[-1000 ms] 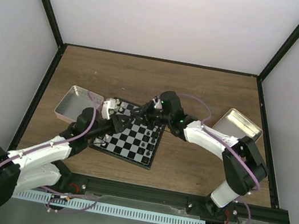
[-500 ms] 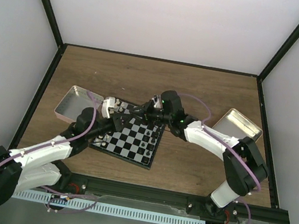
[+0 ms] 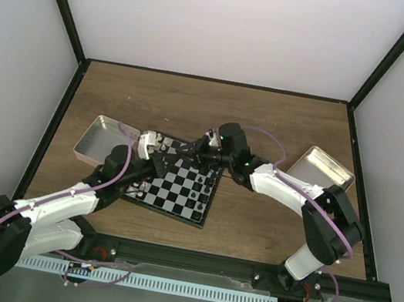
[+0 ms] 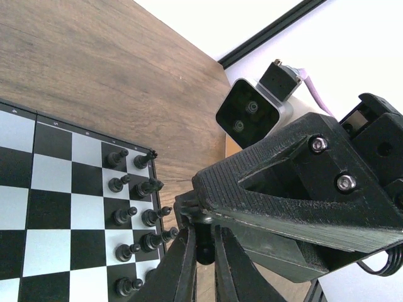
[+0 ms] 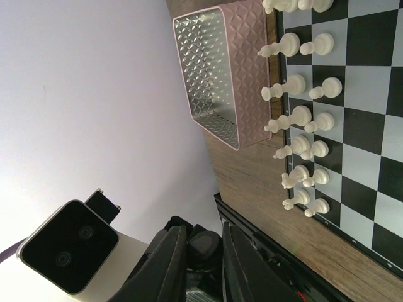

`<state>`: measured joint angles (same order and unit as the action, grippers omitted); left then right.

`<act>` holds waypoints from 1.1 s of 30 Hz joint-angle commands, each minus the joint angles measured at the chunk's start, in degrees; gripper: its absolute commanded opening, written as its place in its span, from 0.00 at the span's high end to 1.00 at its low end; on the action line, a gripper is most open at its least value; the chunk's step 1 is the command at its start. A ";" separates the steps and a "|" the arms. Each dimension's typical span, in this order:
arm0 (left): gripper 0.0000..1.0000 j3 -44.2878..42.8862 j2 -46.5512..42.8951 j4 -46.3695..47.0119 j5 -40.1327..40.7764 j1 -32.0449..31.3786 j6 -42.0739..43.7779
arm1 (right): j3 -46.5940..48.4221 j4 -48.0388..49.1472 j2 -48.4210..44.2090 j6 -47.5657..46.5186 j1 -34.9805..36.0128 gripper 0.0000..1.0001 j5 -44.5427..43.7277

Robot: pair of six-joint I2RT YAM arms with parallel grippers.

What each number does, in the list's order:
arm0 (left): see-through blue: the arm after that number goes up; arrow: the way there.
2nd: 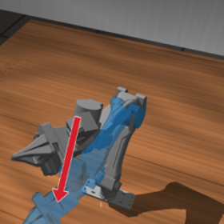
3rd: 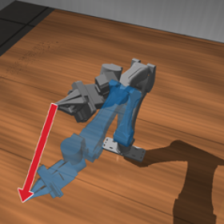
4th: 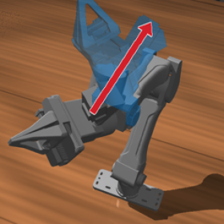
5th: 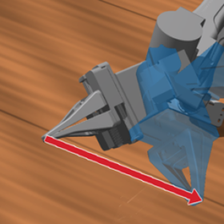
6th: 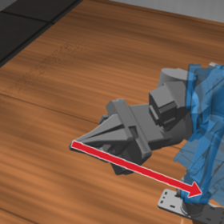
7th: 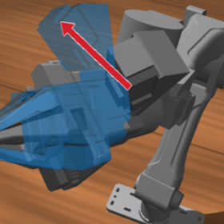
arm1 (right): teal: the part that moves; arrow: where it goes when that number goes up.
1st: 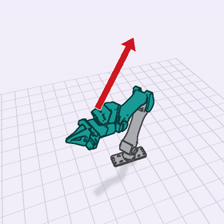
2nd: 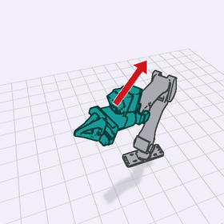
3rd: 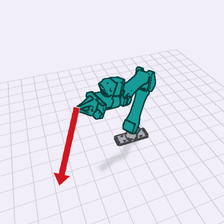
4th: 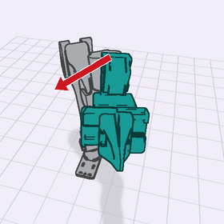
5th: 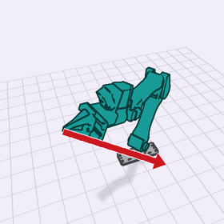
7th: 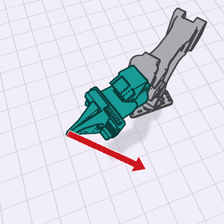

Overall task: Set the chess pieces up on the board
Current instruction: Place the chess piece on the chessboard.

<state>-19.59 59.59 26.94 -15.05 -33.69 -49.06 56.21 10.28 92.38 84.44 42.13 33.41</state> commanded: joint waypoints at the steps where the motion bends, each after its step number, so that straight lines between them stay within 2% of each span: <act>1: 0.96 -0.93 0.12 -0.18 1.51 0.03 1.88 | 0.00 -1.05 -2.19 -2.51 0.09 0.85 0.52; 5: 0.96 -2.62 -0.46 -8.77 1.56 0.03 3.17 | 0.39 -3.28 -2.91 -5.32 0.06 0.76 -2.23; 9: 0.96 -4.87 -0.75 -19.00 -0.15 0.03 4.65 | 0.82 -5.88 -4.26 -8.43 0.01 0.53 -6.18; 11: 0.96 -6.19 -0.61 -24.67 -1.50 0.05 5.28 | 0.85 -7.37 -5.31 -10.15 -0.15 0.44 -8.63; 15: 0.96 -9.29 0.63 -36.55 -5.33 0.04 6.82 | -0.36 -11.05 -8.74 -14.08 -1.10 0.42 -14.29; 21: 0.96 -14.97 4.32 -51.63 -10.63 -1.06 12.12 | -2.97 -18.36 -16.57 -21.91 -1.79 0.40 -29.23; 27: 0.96 -22.93 14.04 -65.64 -8.13 -6.74 17.98 | -7.09 -23.31 -24.09 -26.98 -1.94 0.37 -41.63; 33: 0.96 -30.97 23.51 -73.12 -6.25 -11.72 21.38 | -12.31 -24.20 -29.94 -28.70 -2.86 0.34 -46.85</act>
<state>-45.80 78.91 -37.65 -22.50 -43.13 -31.70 46.13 -11.40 65.23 58.67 40.18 -5.91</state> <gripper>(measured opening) 0.082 0.652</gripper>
